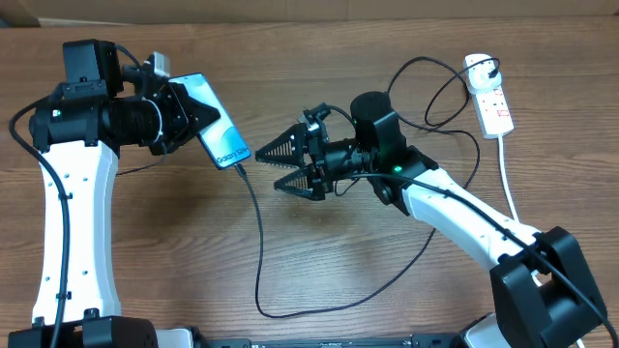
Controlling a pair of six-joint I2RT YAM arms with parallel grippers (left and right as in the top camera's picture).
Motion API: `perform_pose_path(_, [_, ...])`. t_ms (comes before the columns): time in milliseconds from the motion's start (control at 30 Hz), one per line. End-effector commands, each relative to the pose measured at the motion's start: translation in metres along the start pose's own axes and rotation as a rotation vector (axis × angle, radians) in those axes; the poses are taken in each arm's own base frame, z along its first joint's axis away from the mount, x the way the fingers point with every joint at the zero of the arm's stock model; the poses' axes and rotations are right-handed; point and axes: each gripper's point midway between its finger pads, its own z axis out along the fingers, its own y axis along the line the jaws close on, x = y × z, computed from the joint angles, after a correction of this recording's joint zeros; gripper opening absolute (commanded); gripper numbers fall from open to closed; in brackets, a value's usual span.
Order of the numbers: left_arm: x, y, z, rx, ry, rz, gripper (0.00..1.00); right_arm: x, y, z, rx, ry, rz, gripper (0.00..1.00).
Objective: Plug charger to phone and switch on socket
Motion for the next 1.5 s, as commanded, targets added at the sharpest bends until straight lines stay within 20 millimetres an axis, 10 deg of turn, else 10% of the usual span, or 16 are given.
perform_pose_path(0, [-0.006,0.01,-0.002,-0.099,-0.051,0.073,0.04,-0.036,-0.022,-0.016,0.118,-0.196,-0.123,1.0])
perform_pose_path(333, [0.017,-0.001,0.045,-0.308,-0.024,0.275,0.04,-0.068,-0.068,-0.051,0.344,-0.361,-0.19,1.0])
perform_pose_path(600, [0.015,-0.001,0.132,-0.298,0.052,0.339,0.04,-0.072,-0.089,-0.082,0.448,-0.381,-0.195,1.0])
perform_pose_path(800, [0.028,-0.016,0.186,-0.21,0.108,0.398,0.04,-0.065,-0.077,-0.128,0.494,-0.432,-0.244,1.0])
perform_pose_path(1033, [0.052,-0.026,0.24,-0.048,0.231,0.262,0.04,-0.062,-0.074,-0.134,0.499,-0.436,-0.257,1.0])
perform_pose_path(1467, [0.077,-0.01,0.269,0.009,0.373,0.174,0.04,-0.064,-0.076,-0.136,0.514,-0.447,-0.254,1.0])
